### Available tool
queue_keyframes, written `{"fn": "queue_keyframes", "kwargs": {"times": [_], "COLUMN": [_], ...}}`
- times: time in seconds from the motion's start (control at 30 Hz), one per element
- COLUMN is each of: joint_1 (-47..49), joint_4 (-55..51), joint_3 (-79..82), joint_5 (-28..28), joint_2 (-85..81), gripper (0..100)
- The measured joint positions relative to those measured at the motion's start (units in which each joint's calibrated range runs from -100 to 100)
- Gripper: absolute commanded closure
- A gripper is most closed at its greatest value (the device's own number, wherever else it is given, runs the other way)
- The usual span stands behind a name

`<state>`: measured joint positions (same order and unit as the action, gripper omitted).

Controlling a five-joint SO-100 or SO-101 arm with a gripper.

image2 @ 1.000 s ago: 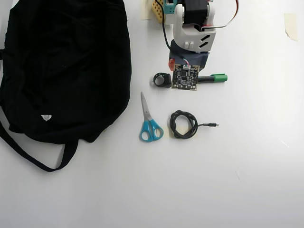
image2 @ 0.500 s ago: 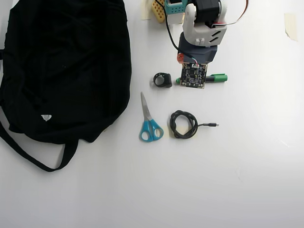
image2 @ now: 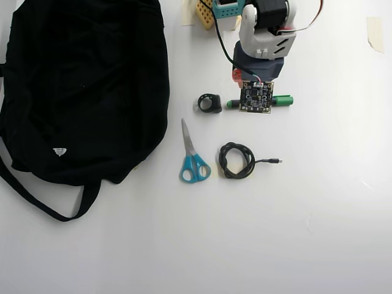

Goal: Put the green marker into the black bag

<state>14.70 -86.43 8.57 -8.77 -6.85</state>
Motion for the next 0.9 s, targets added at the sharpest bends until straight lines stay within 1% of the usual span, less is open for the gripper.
{"fn": "queue_keyframes", "kwargs": {"times": [0.13,0.37,0.7,0.9], "joint_1": [1.98,6.02,8.60,9.99], "joint_4": [0.00,0.00,0.00,0.00], "joint_3": [0.00,0.00,2.91,4.48], "joint_5": [-0.49,-3.32,-4.44,-6.06], "joint_2": [0.00,0.00,0.00,0.00], "gripper": [97,97,98,98]}}
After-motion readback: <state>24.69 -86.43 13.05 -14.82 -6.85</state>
